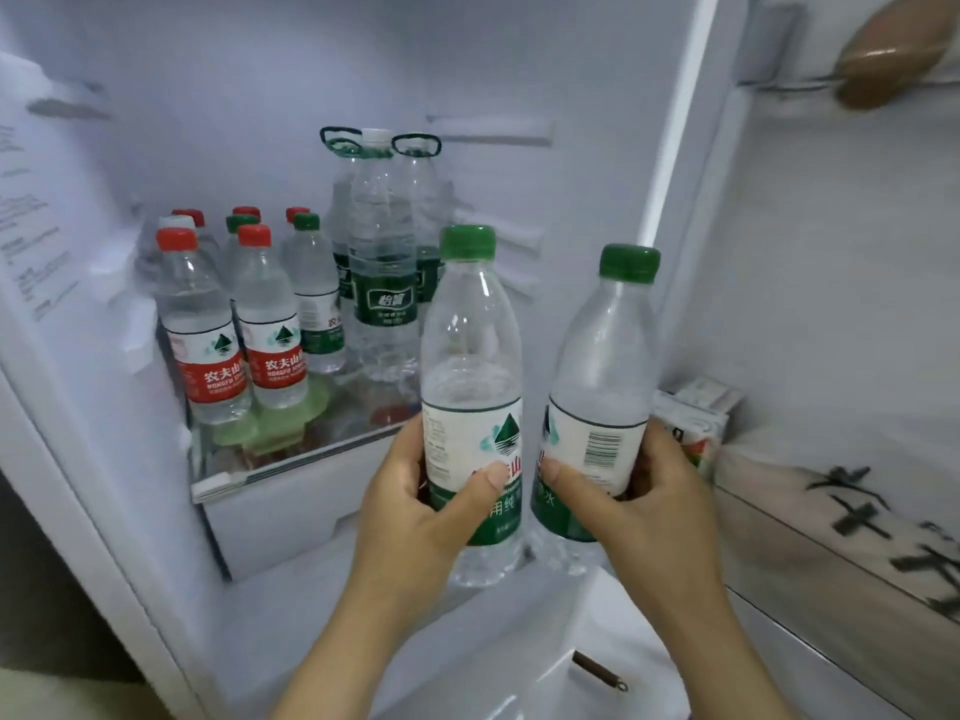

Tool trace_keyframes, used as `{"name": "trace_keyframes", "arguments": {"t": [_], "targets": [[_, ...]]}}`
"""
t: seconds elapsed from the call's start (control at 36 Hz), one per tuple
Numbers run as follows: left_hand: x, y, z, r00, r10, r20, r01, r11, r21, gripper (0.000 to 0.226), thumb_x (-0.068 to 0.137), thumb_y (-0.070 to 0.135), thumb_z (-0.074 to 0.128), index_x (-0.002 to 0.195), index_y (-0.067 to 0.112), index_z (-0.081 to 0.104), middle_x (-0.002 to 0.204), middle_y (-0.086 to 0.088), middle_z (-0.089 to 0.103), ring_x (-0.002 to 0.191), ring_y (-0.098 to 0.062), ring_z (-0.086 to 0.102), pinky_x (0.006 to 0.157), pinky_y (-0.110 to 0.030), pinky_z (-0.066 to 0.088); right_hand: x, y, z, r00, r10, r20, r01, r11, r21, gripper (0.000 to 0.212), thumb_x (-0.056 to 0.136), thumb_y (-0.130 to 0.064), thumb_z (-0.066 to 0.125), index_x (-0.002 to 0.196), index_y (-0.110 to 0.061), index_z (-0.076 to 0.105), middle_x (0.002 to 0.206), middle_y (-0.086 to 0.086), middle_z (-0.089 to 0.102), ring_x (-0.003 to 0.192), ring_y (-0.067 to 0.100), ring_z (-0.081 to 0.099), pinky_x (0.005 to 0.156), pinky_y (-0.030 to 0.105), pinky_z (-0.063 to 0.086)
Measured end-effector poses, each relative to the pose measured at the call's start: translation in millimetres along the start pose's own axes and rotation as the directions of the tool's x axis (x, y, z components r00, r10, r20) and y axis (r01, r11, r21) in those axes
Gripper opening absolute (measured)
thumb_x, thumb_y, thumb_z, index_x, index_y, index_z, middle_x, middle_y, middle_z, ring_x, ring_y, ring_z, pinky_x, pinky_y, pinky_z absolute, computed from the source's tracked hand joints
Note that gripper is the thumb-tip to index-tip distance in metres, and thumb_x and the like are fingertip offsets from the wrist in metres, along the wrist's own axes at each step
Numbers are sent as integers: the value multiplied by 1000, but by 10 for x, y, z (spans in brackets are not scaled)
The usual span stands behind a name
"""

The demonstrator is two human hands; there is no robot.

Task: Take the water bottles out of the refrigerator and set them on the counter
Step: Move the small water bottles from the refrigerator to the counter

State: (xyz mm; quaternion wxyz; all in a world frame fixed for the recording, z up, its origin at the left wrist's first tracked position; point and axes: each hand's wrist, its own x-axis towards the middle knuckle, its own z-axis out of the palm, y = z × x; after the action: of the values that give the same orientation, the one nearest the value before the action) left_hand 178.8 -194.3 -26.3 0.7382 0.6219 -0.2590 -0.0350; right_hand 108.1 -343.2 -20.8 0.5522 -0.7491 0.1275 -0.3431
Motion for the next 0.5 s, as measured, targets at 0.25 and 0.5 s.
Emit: {"name": "trace_keyframes", "arguments": {"t": [0.25,0.5], "targets": [[-311,86,463,996,0,90,2,1000,-29,45,58,38,74,101,37,63,97,14,74,86,-5,71,65,-16,55,-361,-140,-654,997,24,-75,-27,999,-36,40,65,-18,86,94,-33,64,86,-19,73,78,0,70,63,21,58],[-529,76,846,989,2,148,1,1000,-23,49,57,44,72,105,35,65,100,9,74,91,-10,71,69,-20,55,-550,-90,-1097,993,46,-110,-47,999,-12,39,66,-17,85,92,-36,63,87,-27,71,81,-5,68,59,11,53]]}}
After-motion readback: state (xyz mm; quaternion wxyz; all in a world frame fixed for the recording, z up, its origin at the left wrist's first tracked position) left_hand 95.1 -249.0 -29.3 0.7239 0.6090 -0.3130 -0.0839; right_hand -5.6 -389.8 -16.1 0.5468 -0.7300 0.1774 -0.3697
